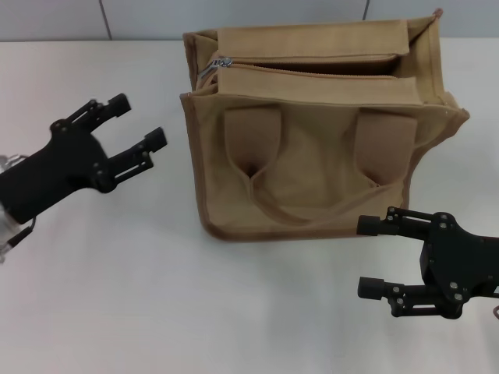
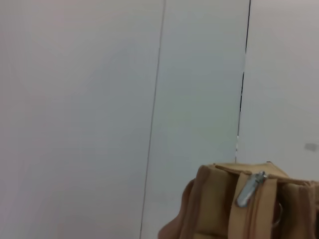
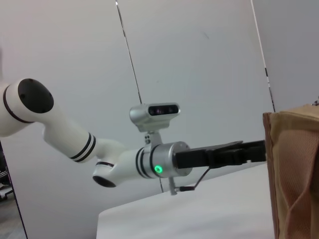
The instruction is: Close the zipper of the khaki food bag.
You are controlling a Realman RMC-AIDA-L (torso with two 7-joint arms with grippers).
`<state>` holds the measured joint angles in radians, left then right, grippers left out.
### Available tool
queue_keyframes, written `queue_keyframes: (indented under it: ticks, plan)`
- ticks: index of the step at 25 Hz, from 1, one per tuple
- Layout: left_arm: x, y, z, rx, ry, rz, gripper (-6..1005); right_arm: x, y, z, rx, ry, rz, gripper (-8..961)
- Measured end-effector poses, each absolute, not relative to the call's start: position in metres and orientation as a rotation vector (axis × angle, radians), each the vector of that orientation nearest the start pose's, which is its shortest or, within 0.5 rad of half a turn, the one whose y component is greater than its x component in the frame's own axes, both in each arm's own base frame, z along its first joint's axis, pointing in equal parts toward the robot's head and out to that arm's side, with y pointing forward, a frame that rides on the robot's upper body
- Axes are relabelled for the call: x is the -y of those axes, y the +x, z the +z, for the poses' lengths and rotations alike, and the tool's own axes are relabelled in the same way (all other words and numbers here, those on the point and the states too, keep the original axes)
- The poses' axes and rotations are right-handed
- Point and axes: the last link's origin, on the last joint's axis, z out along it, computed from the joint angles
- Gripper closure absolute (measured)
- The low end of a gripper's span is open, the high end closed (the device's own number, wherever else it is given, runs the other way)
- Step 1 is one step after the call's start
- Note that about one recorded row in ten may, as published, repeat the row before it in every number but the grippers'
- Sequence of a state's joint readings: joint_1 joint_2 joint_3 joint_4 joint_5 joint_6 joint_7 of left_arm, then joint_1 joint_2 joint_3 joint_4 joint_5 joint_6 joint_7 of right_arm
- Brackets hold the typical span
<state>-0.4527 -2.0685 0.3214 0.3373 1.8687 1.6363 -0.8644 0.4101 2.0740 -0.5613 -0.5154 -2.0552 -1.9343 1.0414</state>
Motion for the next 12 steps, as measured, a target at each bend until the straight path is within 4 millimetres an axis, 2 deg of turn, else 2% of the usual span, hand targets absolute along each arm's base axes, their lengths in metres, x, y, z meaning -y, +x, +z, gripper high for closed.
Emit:
queue_keyframes:
  ticks: [2,12]
  plan:
    - [-0.31,-0.287,0.002,0.407,-2.305,-1.023,230,-0.244,0.277,-0.002,-0.383,-2.838,1.074,179]
    - [-0.343,-0.255,-0.02,0.334,-2.425,-0.95,242,-0.241,0.279,0.0,-0.396,-2.817,1.093,188]
